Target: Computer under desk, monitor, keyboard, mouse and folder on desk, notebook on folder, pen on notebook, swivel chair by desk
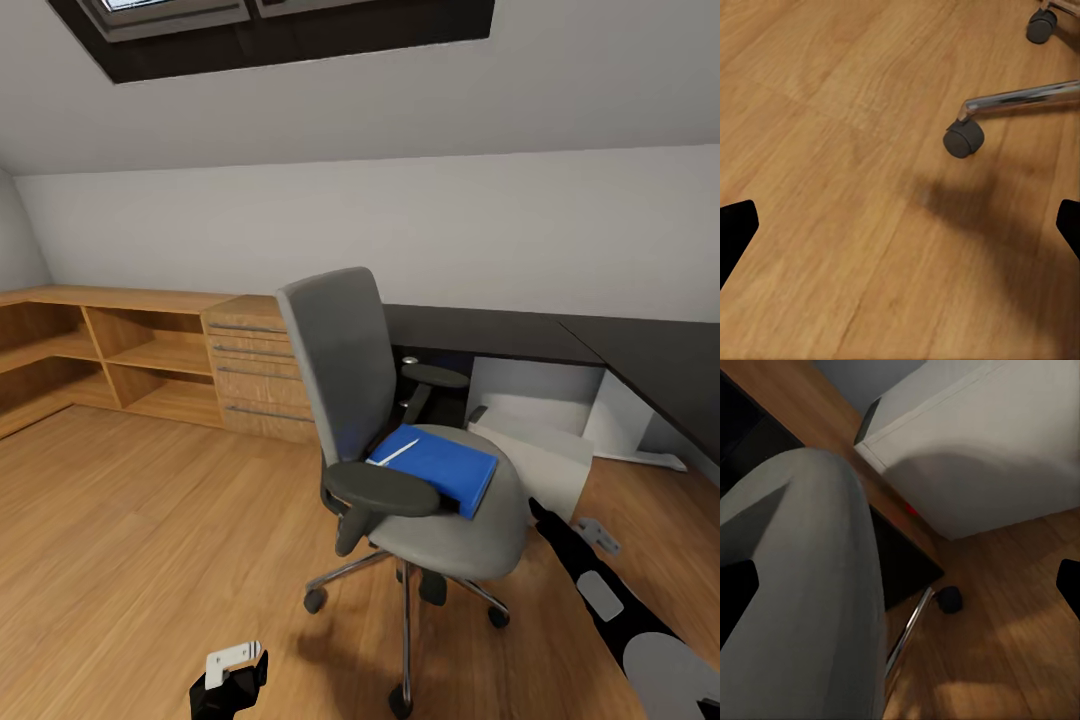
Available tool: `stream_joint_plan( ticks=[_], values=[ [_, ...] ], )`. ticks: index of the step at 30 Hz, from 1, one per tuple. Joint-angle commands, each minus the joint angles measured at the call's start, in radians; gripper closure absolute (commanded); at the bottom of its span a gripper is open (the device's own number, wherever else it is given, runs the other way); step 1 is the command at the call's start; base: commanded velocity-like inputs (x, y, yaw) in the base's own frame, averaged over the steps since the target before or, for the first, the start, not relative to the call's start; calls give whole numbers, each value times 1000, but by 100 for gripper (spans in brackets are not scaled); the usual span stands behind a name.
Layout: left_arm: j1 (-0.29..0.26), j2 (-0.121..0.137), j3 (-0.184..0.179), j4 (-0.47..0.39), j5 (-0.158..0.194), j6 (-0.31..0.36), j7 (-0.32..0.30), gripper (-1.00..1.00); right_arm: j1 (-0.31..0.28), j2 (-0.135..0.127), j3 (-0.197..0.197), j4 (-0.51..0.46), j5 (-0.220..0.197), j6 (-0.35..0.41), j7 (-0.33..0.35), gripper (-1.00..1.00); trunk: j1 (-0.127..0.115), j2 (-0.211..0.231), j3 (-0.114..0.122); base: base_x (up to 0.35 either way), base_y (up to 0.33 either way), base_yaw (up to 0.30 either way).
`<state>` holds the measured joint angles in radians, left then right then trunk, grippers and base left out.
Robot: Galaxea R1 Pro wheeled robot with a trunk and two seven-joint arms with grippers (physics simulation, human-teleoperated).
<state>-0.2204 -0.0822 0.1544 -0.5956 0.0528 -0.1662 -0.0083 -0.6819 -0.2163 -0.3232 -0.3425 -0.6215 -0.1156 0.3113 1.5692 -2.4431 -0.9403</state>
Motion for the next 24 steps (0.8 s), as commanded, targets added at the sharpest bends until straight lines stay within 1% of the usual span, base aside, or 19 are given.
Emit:
stream_joint_plan(
  ticks=[1, 4, 12, 18, 24],
  values=[
    [0, -1, 2, 0, 5, -3, -1, -100, -1, 0, -2, 2, -10, -1, 8, -100, 0, 0, -1, 37, -7, 0],
    [0, -1, 2, 0, 5, -3, -1, -100, -1, 0, -2, 2, -10, -1, 8, -100, 0, 0, -1, 96, -5, 0],
    [0, -1, 2, 0, 5, -3, -1, -100, -1, 1, -1, 3, -11, 0, 8, -100, 0, 0, -1, 178, -1, 0],
    [0, 0, 2, 0, 5, -3, -1, -100, -1, 4, -1, 3, -11, -1, 8, -100, 0, 0, -2, 43, 0, 29],
    [0, 0, 2, 0, 5, -3, -1, -100, -1, 5, 0, 4, -10, -1, 8, -100, 0, 0, -5, 10, 0, 119]
  ],
)
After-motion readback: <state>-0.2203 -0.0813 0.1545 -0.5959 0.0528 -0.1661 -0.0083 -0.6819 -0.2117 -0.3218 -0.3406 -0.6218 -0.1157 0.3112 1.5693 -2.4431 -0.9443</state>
